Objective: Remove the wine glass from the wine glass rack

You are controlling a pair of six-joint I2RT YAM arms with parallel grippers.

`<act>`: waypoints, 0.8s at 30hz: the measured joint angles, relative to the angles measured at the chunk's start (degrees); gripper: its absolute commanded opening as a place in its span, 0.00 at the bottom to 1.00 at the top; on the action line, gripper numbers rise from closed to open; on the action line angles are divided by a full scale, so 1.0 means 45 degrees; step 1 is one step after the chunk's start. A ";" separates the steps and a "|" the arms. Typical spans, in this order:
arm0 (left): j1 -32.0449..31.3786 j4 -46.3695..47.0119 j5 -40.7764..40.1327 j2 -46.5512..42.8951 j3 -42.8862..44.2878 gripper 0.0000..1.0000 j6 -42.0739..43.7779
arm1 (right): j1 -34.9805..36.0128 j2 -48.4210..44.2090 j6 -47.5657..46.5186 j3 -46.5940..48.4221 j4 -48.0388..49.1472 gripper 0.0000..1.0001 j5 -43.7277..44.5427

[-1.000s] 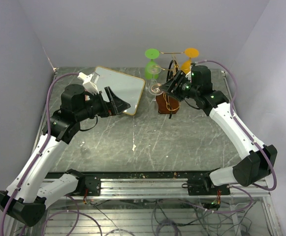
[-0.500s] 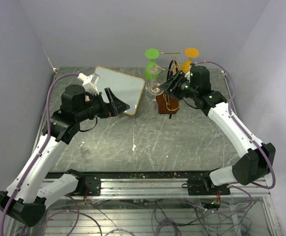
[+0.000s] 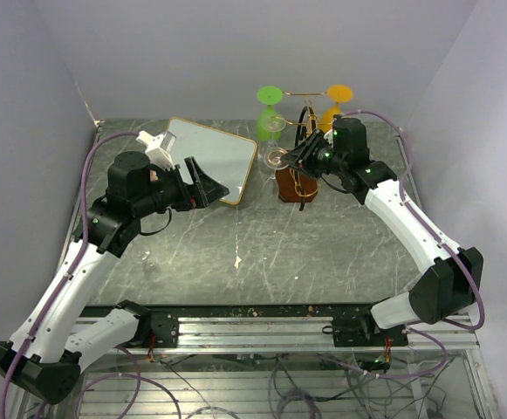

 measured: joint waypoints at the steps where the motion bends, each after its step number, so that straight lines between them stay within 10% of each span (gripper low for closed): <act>1: 0.0000 -0.0005 -0.0005 0.0000 0.0000 0.98 0.0005 | 0.0000 0.0000 0.0024 -0.0010 0.0029 0.24 0.0000; 24: 0.0000 -0.0078 -0.0121 -0.0155 0.0000 0.99 0.0039 | 0.0010 -0.0121 0.0563 -0.0010 0.0452 0.00 -0.0049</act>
